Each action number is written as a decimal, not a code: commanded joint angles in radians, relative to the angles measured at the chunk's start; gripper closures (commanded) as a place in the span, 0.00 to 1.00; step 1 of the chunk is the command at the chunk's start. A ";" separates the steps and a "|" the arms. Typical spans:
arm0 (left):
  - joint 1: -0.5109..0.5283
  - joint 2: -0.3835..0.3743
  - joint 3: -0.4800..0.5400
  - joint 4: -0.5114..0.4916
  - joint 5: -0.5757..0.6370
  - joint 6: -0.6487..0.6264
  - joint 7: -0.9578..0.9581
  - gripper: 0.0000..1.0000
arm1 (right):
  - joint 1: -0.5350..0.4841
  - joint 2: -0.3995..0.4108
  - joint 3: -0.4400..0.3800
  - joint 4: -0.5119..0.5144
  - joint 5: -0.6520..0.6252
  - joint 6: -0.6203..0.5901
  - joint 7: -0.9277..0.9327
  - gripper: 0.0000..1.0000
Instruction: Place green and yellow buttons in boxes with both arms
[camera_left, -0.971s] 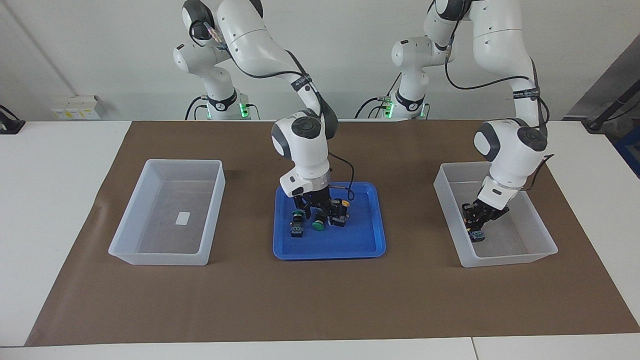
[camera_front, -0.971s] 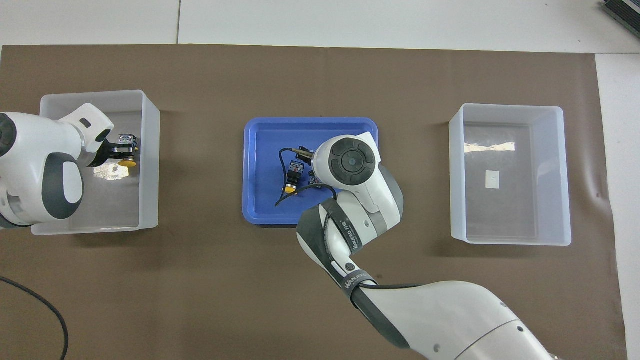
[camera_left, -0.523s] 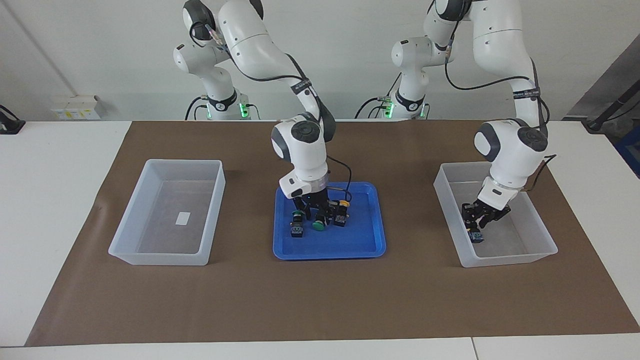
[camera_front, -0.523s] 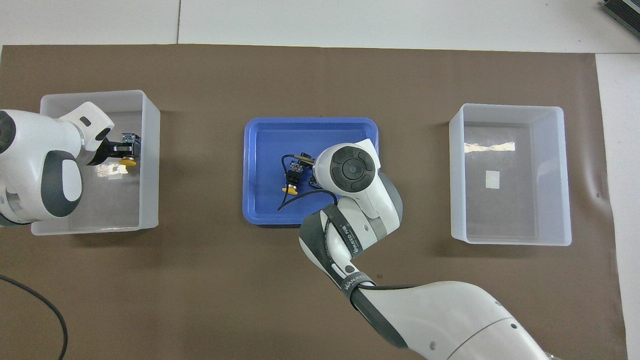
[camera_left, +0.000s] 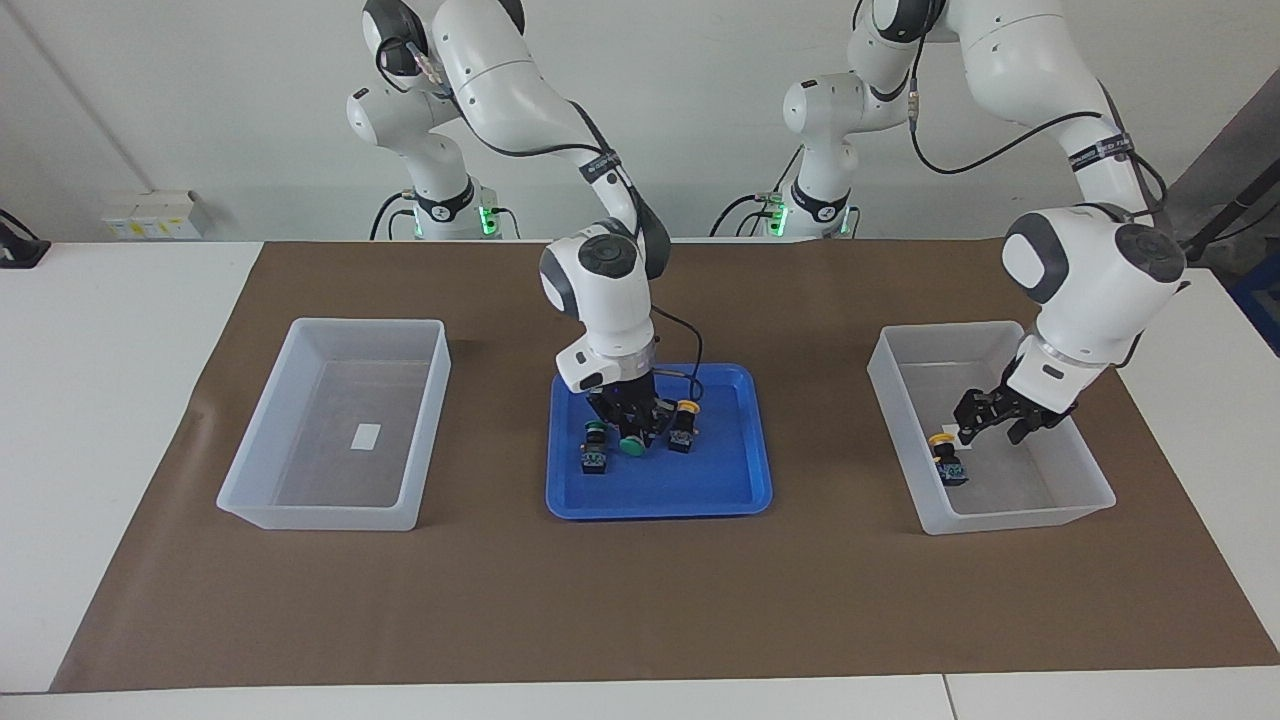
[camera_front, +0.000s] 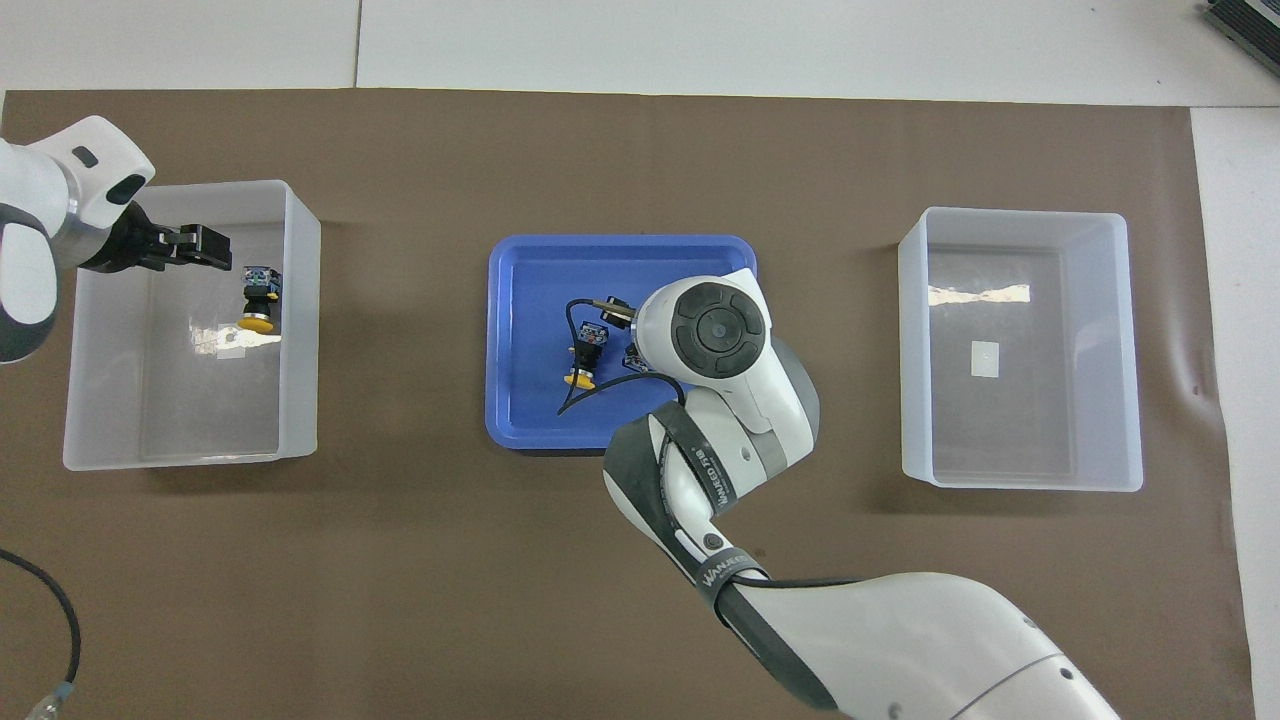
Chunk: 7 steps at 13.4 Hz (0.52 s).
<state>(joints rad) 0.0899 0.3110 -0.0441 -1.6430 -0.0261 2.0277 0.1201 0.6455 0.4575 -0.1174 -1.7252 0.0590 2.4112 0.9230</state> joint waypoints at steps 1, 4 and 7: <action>-0.005 0.031 -0.003 0.156 0.012 -0.174 0.013 0.23 | -0.067 -0.175 0.008 -0.024 0.010 -0.125 -0.021 1.00; -0.042 0.030 -0.013 0.161 0.009 -0.187 -0.008 0.25 | -0.185 -0.290 0.007 -0.024 0.012 -0.259 -0.241 1.00; -0.185 0.025 -0.010 0.152 0.011 -0.169 -0.265 0.28 | -0.375 -0.329 0.005 -0.036 0.010 -0.346 -0.633 1.00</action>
<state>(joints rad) -0.0104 0.3222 -0.0667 -1.5139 -0.0264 1.8661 0.0009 0.3731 0.1399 -0.1237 -1.7256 0.0587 2.0737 0.4847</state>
